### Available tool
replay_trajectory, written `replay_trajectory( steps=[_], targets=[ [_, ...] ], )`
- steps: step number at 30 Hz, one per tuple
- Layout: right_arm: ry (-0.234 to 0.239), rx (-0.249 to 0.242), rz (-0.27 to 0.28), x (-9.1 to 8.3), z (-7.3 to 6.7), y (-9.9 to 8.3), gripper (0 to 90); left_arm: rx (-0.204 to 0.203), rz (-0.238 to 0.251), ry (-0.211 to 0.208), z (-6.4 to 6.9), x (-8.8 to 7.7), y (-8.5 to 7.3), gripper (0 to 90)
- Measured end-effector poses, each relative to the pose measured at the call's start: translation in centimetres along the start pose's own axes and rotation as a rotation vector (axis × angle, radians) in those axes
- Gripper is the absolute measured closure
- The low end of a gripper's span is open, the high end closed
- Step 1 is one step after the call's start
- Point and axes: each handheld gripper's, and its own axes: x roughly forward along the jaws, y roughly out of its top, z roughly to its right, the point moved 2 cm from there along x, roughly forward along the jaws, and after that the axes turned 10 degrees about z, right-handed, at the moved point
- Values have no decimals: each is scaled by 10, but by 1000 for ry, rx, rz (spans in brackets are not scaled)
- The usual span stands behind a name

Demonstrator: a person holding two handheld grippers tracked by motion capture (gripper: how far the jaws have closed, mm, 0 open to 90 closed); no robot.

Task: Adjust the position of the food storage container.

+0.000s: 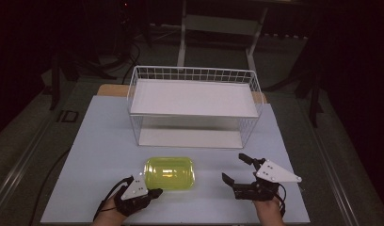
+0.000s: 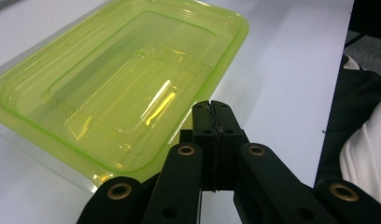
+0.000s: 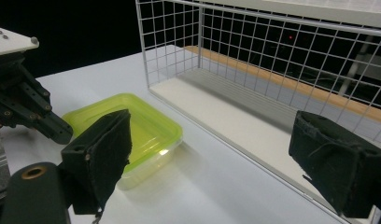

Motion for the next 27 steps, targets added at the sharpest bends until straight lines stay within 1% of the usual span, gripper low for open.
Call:
replay_trajectory(
  steps=[1, 2, 3, 4, 5, 6, 7, 8, 9, 11, 12, 15, 16, 17, 19, 23, 24, 25, 27],
  targets=[
    [1, -3, -2, 0, 0, 0, 131, -3, 23, -11, 2, -5, 2, 900],
    [1, -3, -2, 0, 0, 0, 131, -3, 23, -11, 2, -5, 2, 900],
    [0, -5, -1, 0, 0, 0, 131, 5, 53, -16, 2, -9, 5, 900],
    [0, -5, -1, 0, 0, 0, 131, 5, 53, -16, 2, -9, 5, 900],
    [-1, -2, -1, 0, 0, 0, 131, 51, 72, 32, -7, -18, 8, 900],
    [0, -1, -4, 1, 0, 0, 131, 63, 82, 57, -14, -21, 7, 900],
    [4, 4, -4, 1, 0, -1, 131, 58, 92, 72, -24, -24, 6, 900],
    [6, 5, -8, 1, 0, -1, 131, 58, 100, 79, -31, -26, 4, 900],
    [7, 4, -10, 1, 0, -1, 131, 62, 97, 101, -39, -28, 2, 900],
    [14, 8, -12, 2, 0, -1, 131, 24, 98, 110, -54, -30, -4, 900],
    [18, 10, -14, 2, 1, -1, 131, 35, 92, 129, -59, -30, -7, 900],
    [27, 15, -23, 3, 1, -2, 126, 51, 66, 159, -72, -28, -16, 900],
    [29, 16, -26, 4, 1, -3, 125, 36, 63, 163, -75, -26, -18, 900],
    [31, 16, -27, 4, 2, -3, 125, 24, 74, 165, -78, -26, -20, 900],
    [31, 13, -28, 5, 1, -4, 126, 2, 84, 156, -80, -23, -20, 900],
    [34, 12, -25, 5, 1, -3, 127, 18, 82, 145, -79, -15, -17, 900],
    [34, 12, -25, 5, 1, -3, 127, 18, 82, 145, -79, -15, -17, 900],
    [40, 15, -31, 5, 0, -4, 132, 10, 85, 136, -79, -12, -16, 900],
    [39, 8, -31, 5, 0, -4, 132, 13, 86, 134, -79, -9, -14, 900]
  ],
)
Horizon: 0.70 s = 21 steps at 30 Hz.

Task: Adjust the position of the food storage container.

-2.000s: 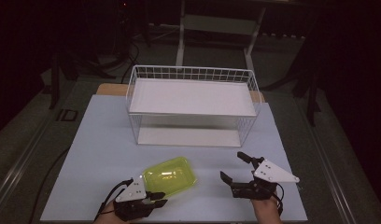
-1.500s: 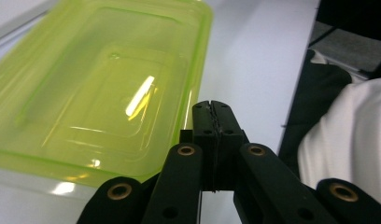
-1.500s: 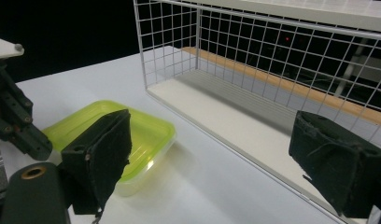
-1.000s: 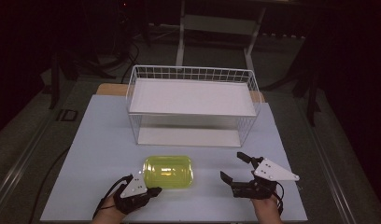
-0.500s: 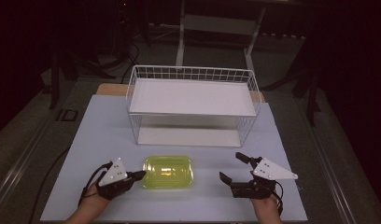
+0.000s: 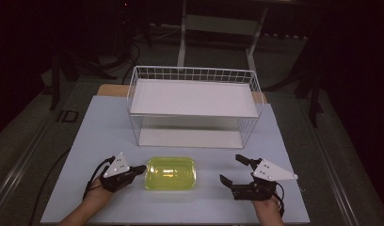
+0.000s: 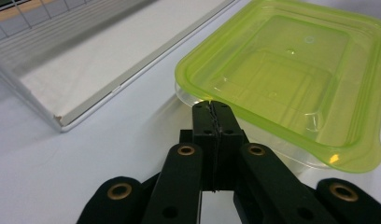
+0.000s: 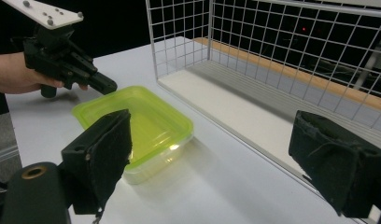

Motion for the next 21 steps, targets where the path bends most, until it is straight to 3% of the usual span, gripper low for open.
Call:
replay_trajectory(
  steps=[6, 14, 21],
  targets=[
    [-18, 6, 19, -2, 2, 1, 132, -2, -3, -34, 6, 11, 3, 900],
    [-50, 1, 28, -5, 4, 2, 133, -13, -2, -103, 26, 31, 10, 900],
    [-65, -3, 29, -6, 5, 2, 133, 4, 2, -136, 35, 45, 15, 900]
  ],
)
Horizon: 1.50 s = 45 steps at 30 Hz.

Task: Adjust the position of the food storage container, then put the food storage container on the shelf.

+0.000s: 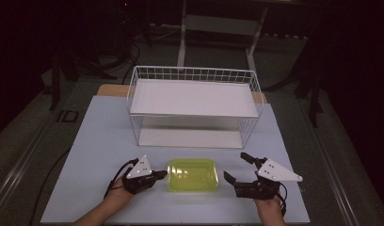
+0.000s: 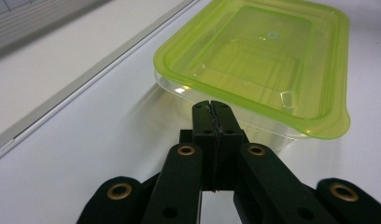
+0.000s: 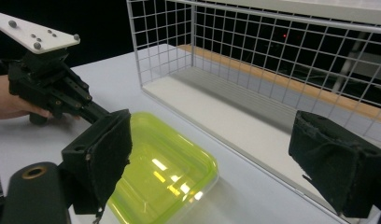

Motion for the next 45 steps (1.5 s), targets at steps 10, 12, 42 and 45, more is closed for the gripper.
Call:
replay_trajectory(
  steps=[10, 12, 42, 45],
  targets=[
    [7, -1, 0, -1, 0, 0, 132, -12, 17, -18, 0, 13, 4, 900],
    [7, -1, 0, -1, 1, 0, 132, -15, 26, -24, 2, 16, 4, 900],
    [-43, 54, -186, 37, 8, -33, 128, -400, -33, 43, -4, 30, 28, 150],
    [-52, 95, -228, 41, 13, -41, 141, -402, -48, 60, -4, 31, 28, 179]
  ],
)
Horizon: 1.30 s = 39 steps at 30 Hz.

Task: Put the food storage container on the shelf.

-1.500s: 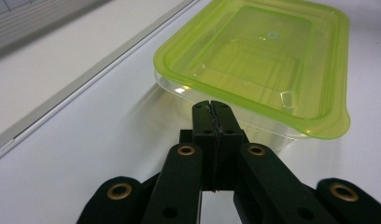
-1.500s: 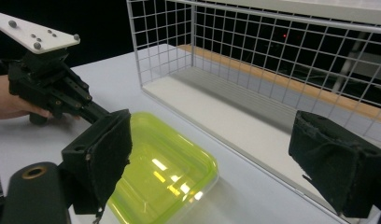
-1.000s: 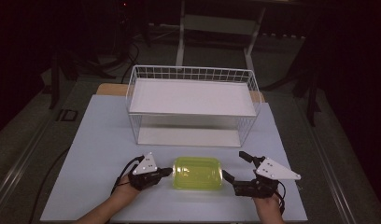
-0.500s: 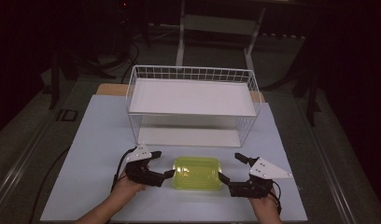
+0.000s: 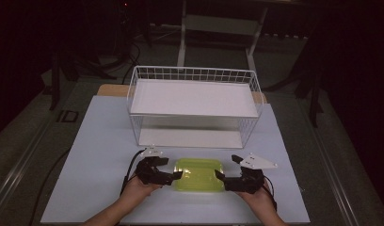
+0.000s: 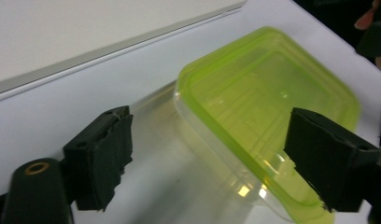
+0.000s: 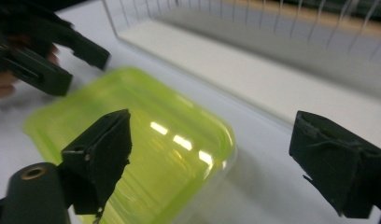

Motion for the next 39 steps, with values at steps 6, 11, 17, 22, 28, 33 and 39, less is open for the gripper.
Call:
replay_trajectory(
  steps=[6, 11, 17, 22, 28, 33, 39],
  targets=[
    [30, 123, -106, 10, 11, -13, 215, -37, -27, 33, 2, 1, -3, 394],
    [63, 163, -179, 15, 12, -19, 303, -58, -44, 0, 3, 1, -4, 490],
    [102, 198, -214, 15, 13, -20, 432, -71, -66, -29, 8, 3, -5, 589],
    [148, 231, -229, 14, 13, -19, 543, -75, -49, -26, 10, 2, -7, 609],
    [133, 224, -230, 8, 10, -14, 622, -58, -53, -26, 18, -4, -8, 649],
    [124, 178, -229, 4, 4, -12, 632, -54, -52, -27, 22, -7, -9, 673],
    [143, 206, -228, 0, 2, -11, 673, -55, -54, -16, 27, -11, -11, 704]
  ],
)
